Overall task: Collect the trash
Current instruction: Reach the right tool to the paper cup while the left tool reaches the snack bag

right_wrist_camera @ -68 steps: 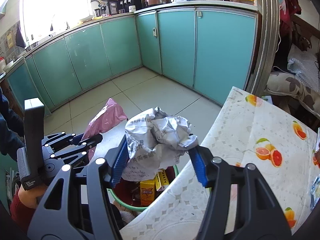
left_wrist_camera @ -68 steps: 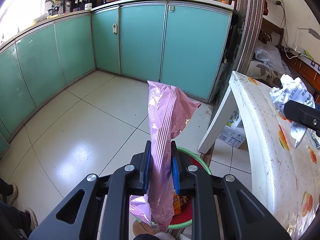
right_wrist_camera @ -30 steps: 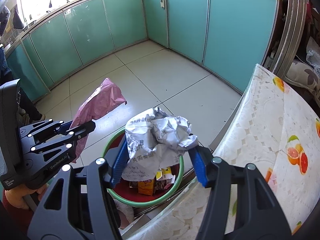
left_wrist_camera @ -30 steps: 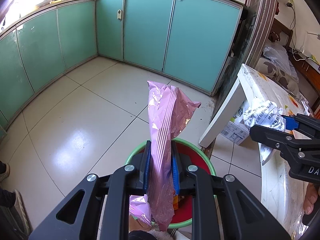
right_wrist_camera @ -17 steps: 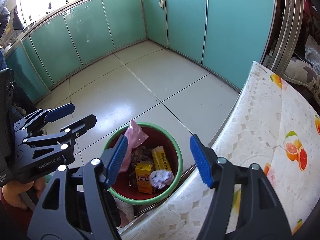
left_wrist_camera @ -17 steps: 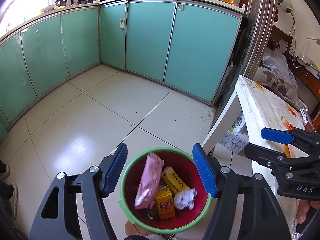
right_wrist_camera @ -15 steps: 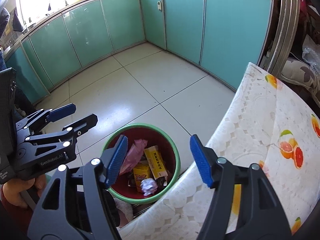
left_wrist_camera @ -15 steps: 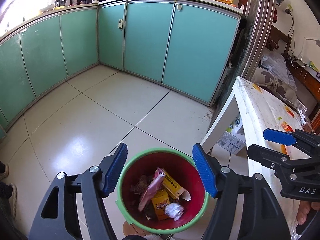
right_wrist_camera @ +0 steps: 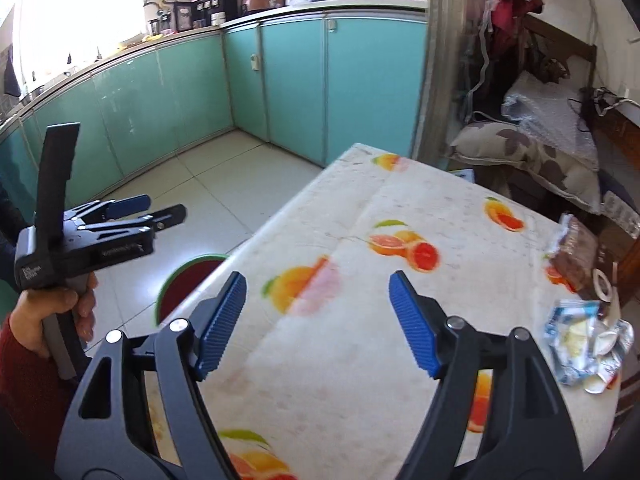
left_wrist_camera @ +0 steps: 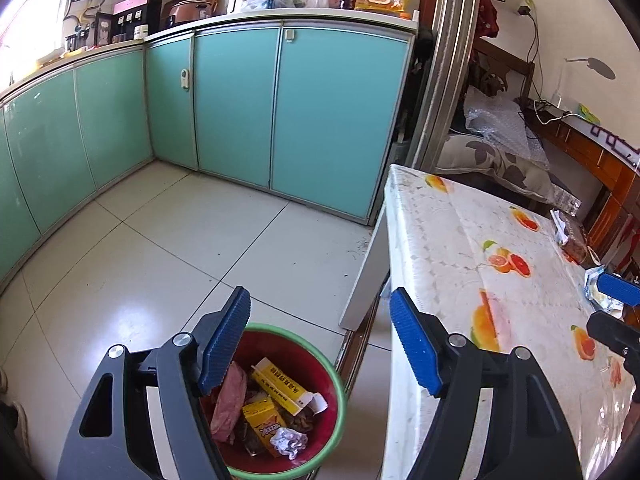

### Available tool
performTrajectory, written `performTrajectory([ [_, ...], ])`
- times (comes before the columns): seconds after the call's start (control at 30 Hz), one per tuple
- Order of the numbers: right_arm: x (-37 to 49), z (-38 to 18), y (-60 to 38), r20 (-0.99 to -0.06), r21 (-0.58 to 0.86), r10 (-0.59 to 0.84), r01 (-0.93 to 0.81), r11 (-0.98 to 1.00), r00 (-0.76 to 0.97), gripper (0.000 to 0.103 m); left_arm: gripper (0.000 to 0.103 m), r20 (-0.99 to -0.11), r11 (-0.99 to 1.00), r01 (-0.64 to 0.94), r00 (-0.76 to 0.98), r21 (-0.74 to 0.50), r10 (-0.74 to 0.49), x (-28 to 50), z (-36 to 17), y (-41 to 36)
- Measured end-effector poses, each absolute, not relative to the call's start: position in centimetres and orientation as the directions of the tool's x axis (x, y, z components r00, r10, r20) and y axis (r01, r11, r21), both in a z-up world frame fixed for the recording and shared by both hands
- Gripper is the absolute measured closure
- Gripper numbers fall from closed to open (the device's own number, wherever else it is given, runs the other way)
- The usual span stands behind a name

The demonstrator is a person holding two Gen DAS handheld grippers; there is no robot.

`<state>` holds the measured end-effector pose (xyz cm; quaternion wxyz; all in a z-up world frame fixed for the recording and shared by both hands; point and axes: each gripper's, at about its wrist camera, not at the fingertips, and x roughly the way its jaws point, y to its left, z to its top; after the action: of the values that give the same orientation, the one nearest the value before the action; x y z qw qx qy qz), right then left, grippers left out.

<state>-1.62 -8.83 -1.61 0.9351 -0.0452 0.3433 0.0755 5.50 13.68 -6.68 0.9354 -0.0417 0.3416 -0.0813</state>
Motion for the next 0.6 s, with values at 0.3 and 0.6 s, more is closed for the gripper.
performTrajectory([
  [0.3, -4.0, -1.3, -30.4, -0.604, 0.048, -0.233, 0.327, 0.944, 0.762, 0.018, 0.027, -0.537, 0.961, 0.231, 0.797, -0.151, -0.276, 4.1, -4.1, 6.7],
  [0.6, -4.3, -5.0, -37.8, -0.685, 0.158, -0.213, 0.427, 0.890, 0.696, 0.018, 0.021, -0.547, 0.931, 0.365, 0.781, 0.009, -0.301, 2.1, -2.7, -2.0],
])
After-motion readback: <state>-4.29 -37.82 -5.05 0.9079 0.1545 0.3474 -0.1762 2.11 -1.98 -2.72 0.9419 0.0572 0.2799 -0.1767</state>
